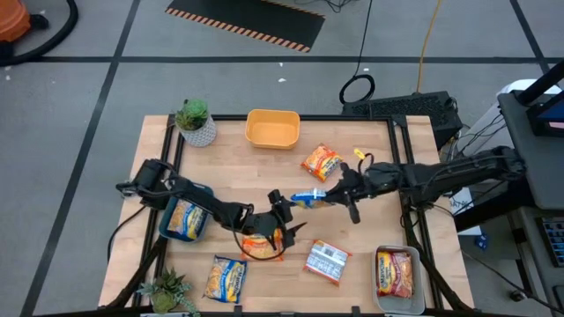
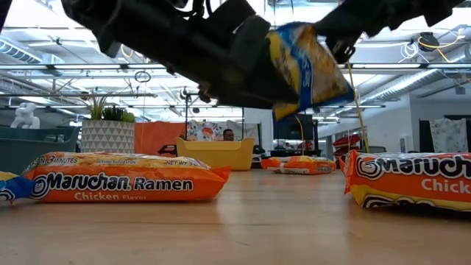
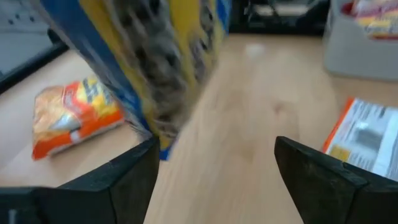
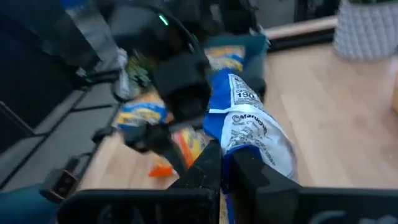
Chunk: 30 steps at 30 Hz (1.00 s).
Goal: Sort Maruchan noodles
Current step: Put the top blue noodle pack into the blue bin
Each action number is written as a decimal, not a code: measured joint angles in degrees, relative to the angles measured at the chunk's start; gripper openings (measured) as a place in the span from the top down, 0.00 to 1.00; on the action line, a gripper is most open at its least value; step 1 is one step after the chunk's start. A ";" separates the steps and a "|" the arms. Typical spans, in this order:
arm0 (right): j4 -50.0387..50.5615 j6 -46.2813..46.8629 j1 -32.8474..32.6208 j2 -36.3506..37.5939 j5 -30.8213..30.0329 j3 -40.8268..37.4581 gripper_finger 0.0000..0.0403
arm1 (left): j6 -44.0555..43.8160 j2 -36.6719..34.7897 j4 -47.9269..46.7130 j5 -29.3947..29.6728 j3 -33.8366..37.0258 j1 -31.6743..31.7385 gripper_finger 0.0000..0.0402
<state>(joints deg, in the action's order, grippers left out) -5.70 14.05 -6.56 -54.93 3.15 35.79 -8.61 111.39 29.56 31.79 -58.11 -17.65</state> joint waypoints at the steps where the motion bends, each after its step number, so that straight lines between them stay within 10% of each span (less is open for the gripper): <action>1: -0.03 -0.02 -0.44 0.97 0.04 0.00 1.00 | 0.62 0.55 1.72 0.77 0.00 -0.04 0.23; 12: 1.18 0.24 -8.01 5.82 -2.56 0.00 1.00 | 11.17 1.69 16.80 4.01 0.02 -1.35 0.31; 30: -2.73 0.37 -9.37 2.49 -3.09 0.02 1.00 | 10.17 1.78 28.46 -7.15 -0.26 -0.85 0.31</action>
<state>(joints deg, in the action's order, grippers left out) -8.42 14.41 -15.93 -52.43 0.06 35.81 1.56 113.16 58.02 24.64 -58.37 -18.50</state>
